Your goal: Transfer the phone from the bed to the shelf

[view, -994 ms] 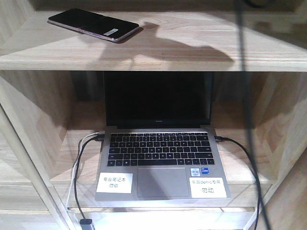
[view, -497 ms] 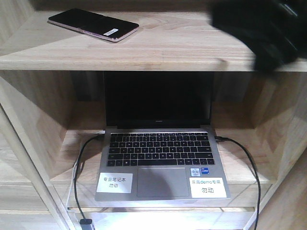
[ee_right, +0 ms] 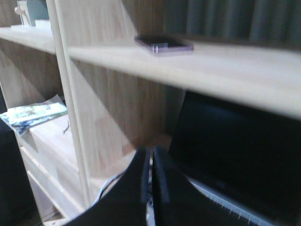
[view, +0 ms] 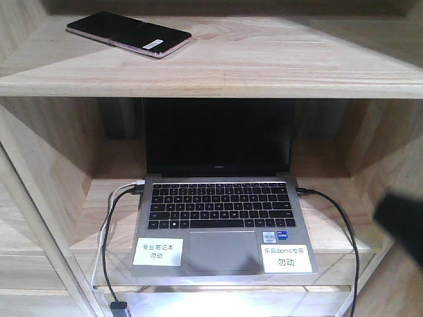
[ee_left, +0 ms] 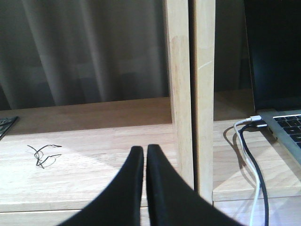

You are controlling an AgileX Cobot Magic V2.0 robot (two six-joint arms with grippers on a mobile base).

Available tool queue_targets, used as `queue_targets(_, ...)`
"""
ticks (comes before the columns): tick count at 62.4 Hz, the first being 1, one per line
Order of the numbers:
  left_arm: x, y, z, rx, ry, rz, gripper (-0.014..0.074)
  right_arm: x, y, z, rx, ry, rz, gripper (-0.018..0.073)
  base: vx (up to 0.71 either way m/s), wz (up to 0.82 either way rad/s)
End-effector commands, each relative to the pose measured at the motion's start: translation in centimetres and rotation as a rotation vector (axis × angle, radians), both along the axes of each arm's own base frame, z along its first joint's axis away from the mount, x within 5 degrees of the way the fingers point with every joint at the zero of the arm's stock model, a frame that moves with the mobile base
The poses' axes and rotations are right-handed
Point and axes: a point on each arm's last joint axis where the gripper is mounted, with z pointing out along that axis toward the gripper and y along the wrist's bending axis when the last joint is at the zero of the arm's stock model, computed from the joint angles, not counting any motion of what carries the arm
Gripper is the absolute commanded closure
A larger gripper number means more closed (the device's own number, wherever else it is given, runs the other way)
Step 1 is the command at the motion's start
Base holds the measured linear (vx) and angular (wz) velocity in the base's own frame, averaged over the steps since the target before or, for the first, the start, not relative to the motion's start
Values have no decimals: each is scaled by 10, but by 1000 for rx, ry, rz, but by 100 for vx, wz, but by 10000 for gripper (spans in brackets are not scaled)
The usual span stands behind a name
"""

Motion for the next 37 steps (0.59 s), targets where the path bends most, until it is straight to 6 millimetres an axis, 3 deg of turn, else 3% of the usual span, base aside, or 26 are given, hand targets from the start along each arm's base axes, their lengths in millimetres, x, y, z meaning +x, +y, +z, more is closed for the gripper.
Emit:
queue_targets(1, -1, 0, 15, -11, -108, -2, 595, -5, -6, -6, 60, -25, -46, 566, 0, 0)
queue_targets(13, -1, 0, 15, -11, -108, -2, 595, -8, -7, -29, 47, 6, -47, 566, 0, 0)
queue_targets(37, -1, 0, 15, -11, -108, -2, 595, -8, -7, -30, 47, 8, -45, 566, 0, 0)
